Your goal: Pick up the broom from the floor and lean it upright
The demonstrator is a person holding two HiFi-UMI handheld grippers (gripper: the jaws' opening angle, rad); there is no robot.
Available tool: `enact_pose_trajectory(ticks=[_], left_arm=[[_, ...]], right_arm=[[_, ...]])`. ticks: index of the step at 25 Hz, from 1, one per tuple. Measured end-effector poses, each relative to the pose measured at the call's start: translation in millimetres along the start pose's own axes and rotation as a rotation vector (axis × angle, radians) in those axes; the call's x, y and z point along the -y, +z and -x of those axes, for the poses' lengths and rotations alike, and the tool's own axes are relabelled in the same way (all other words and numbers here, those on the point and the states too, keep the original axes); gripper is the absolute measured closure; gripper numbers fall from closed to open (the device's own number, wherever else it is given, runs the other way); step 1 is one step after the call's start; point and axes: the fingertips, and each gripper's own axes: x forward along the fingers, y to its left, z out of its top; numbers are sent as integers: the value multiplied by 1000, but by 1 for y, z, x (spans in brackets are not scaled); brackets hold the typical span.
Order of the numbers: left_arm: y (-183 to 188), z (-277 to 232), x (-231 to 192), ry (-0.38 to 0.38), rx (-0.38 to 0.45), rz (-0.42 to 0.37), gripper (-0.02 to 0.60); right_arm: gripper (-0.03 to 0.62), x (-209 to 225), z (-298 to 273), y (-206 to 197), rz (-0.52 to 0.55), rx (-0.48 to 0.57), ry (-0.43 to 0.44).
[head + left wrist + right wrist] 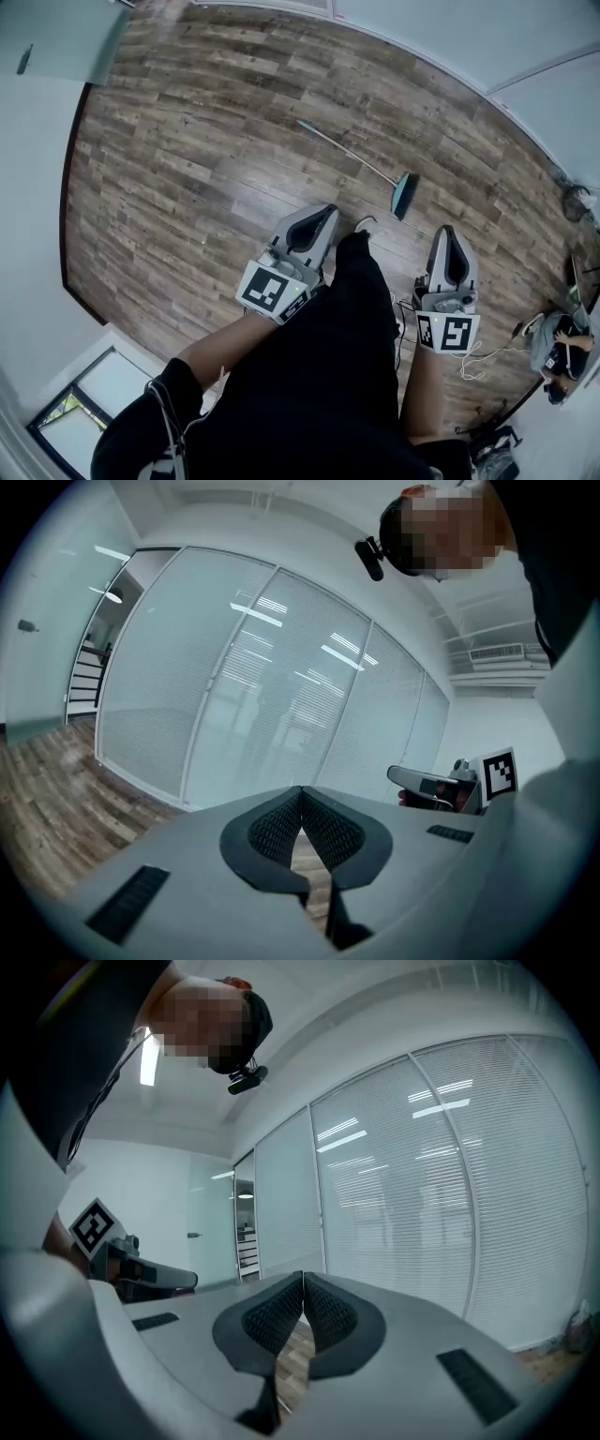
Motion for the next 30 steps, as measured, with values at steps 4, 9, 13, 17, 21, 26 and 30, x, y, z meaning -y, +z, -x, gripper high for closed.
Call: enact_pose_trajectory(ticks=[4,9,13,17,21,26,30], left_arm=[[-15,-24,15,24,-21,-46,561],[-21,-58,19,26,2,-20,562],[-65,-77,8,16,-83,5,563],[-100,-92,-16,23,-70,34,563],[-149,-96,-41,55,-104,4,561],[-211,-97,-73,91,-169,65,561],[-250,-103,-99,98,-216,62,561]], right_arm=[[574,38,-8,-25,-1,-45,13],[574,70,-46,-70,20,-141,50],[574,81,-77,-131,54,-240,66],[573,89,-103,-221,82,-402,117],[574,90,-131,-308,119,-529,190],[572,77,-161,-408,188,-644,285],[572,74,-178,-481,216,-723,348]])
